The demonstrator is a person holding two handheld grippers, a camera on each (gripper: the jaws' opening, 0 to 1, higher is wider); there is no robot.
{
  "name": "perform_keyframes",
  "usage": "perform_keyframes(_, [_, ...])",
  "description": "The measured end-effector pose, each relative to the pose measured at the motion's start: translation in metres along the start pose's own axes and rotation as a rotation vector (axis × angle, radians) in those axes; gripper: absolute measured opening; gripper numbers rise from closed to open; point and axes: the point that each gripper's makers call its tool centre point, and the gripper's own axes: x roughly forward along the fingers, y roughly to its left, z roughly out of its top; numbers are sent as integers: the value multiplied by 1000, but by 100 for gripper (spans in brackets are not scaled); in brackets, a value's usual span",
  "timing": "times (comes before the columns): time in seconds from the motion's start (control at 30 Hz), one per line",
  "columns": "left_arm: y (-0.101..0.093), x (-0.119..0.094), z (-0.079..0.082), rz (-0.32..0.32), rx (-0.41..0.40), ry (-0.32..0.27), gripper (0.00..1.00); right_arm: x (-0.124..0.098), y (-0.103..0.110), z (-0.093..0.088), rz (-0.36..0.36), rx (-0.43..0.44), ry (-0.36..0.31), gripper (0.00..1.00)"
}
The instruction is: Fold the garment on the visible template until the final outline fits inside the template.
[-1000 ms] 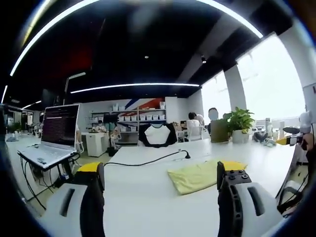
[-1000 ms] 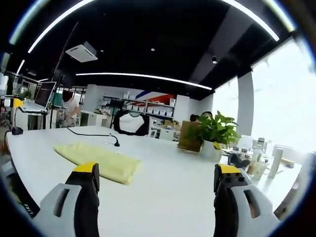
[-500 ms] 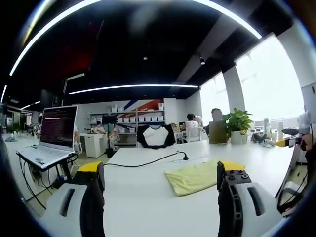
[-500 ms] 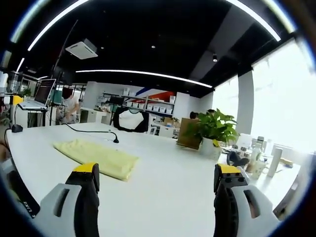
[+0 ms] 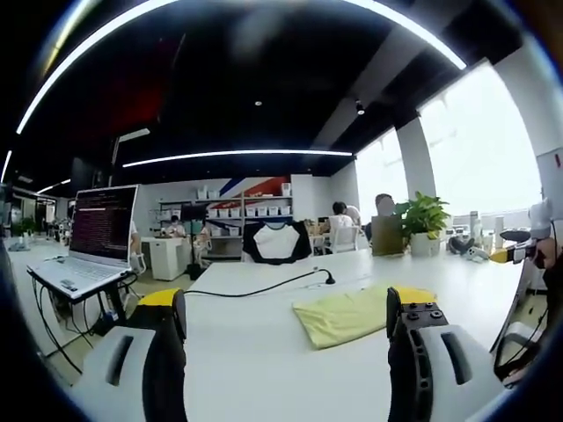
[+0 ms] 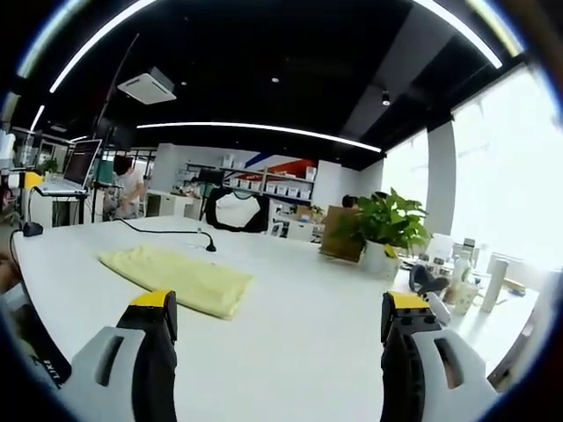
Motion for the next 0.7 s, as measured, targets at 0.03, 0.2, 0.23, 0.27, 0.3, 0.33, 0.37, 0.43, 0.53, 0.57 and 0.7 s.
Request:
perform_keyframes(0.03, [-1, 0, 0, -2, 0, 3, 100, 0, 0, 0, 0, -1, -3, 99])
perform_keyframes(0.2, [-4, 1, -6, -8, 9, 29, 100, 1, 1, -1, 9, 0, 2, 99])
perform_keyframes(0.23, [-4, 2, -7, -10, 12, 35, 100, 1, 2, -1, 10, -1, 1, 99])
perform_keyframes(0.27, [-5, 2, -8, -12, 12, 39, 100, 1, 2, -1, 10, 0, 1, 99])
perform_keyframes(0.3, [-6, 2, -10, -15, 10, 44, 100, 2, 2, -1, 12, 2, 1, 99])
perform_keyframes(0.33, [-6, 3, -10, -14, 7, 44, 100, 2, 2, -2, 13, 3, 3, 99])
perform_keyframes(0.37, [-6, 3, -11, -14, 6, 43, 100, 2, 2, -2, 13, 3, 4, 99])
perform_keyframes(0.43, [-7, 4, -11, -14, 9, 45, 100, 1, 2, -1, 8, 2, 0, 99])
perform_keyframes(0.53, [-9, 4, -10, -14, 10, 36, 100, 0, 0, -1, 6, 2, -2, 99])
perform_keyframes(0.57, [-9, 5, -10, -16, 8, 34, 100, 0, 0, -1, 7, 3, -2, 99])
perform_keyframes(0.7, [-11, 6, -10, -21, -1, 29, 100, 0, 0, -2, 8, 4, 2, 99])
